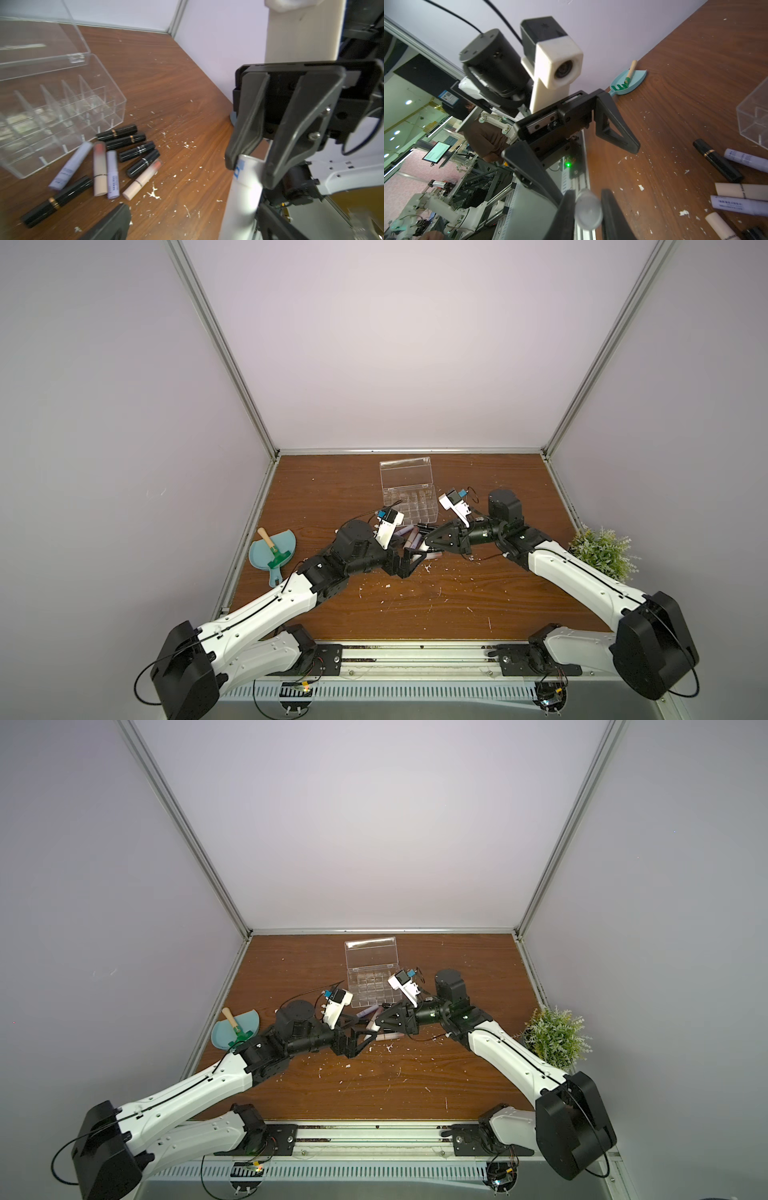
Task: Arrange the lipsticks in the organizer
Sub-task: Pick up the lipstick at the center of the board, then place the lipstick in the storage box.
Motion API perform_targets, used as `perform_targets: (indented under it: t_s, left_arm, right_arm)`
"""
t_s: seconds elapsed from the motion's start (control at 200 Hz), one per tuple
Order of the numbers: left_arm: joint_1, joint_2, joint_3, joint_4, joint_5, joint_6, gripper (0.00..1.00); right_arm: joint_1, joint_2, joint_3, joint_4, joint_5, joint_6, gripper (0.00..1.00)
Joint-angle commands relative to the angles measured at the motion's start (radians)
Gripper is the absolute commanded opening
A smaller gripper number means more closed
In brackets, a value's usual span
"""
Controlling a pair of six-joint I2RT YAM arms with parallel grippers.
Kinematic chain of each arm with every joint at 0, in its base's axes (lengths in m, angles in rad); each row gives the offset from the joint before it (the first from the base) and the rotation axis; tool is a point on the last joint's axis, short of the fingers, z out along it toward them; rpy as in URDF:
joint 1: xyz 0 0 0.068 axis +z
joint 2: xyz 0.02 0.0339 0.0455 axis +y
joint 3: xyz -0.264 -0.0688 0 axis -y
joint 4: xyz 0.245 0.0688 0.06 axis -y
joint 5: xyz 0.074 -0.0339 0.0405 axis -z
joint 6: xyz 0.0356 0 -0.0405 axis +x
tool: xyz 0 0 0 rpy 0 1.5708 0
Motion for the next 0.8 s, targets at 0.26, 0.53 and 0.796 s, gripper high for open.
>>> perform_targets:
  t_s: [0.26, 0.53, 0.796]
  left_arm:
    - [0.014, -0.138, -0.014, -0.195, -0.366, -0.001, 0.99]
    - [0.014, -0.129, -0.044, -0.201, -0.407, -0.010, 0.99]
    - [0.014, -0.117, -0.065, -0.187, -0.429, -0.001, 1.00]
  right_arm:
    - [0.004, 0.132, 0.219, -0.226, 0.607, -0.189, 0.05]
    - [0.007, 0.226, 0.308, -0.148, 0.922, -0.220, 0.05]
    - [0.019, 0.331, 0.353, -0.051, 1.103, -0.288, 0.05]
